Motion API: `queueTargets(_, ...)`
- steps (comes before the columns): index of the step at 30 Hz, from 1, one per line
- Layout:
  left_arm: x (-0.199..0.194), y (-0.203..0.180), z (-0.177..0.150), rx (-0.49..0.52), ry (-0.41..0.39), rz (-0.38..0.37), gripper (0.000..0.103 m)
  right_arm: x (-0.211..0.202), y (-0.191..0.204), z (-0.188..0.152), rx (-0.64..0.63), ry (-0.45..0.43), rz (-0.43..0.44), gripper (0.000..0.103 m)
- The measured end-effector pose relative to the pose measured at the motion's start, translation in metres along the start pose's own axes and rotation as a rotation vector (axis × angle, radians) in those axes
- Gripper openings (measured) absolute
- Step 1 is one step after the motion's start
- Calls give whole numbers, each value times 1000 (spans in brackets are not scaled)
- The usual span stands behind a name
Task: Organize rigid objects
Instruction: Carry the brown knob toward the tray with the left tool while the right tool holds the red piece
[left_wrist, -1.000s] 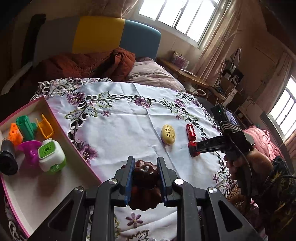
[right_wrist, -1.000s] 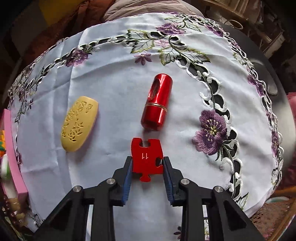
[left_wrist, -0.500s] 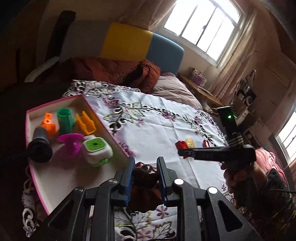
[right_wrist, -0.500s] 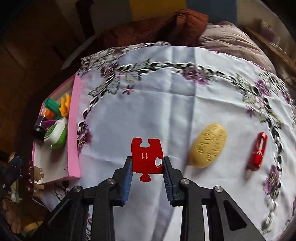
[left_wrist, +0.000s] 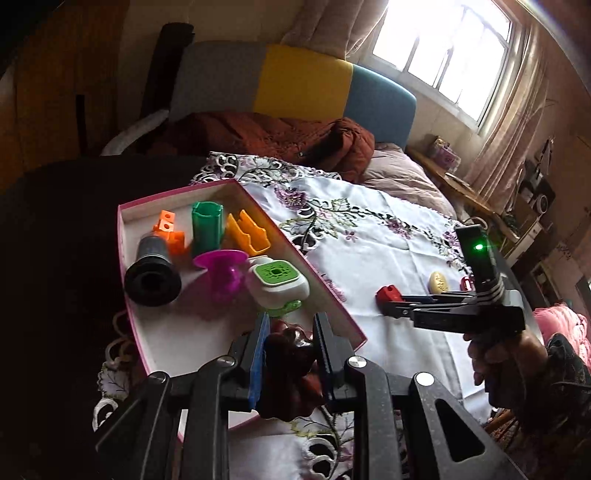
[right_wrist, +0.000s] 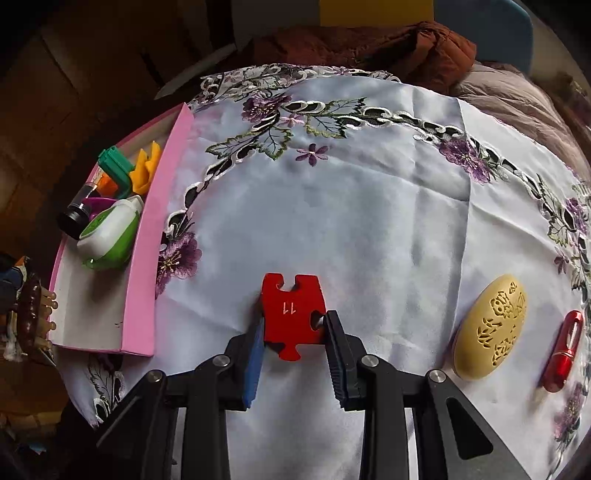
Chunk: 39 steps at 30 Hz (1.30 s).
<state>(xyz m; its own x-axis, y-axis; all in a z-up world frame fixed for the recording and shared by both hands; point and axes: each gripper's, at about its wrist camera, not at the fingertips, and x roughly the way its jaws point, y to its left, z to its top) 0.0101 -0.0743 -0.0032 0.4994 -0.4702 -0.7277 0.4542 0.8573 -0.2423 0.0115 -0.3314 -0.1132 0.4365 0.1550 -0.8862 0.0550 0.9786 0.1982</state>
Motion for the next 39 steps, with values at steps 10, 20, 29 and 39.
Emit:
queueTargets(10, 6, 0, -2, 0, 27, 25, 23, -1, 0, -2, -5, -4, 8, 32)
queueTargets(20, 9, 14, -7, -52, 55, -6, 23, -1, 4, -4, -30, -9, -5, 32)
queueTargets(29, -8, 56, -16, -159, 51, -40, 23, 0, 10, -5, -70, -12, -44, 32)
queueTargets(39, 1, 62, -11, -180, 53, -51, 23, -1, 15, -5, -101, -13, -74, 32)
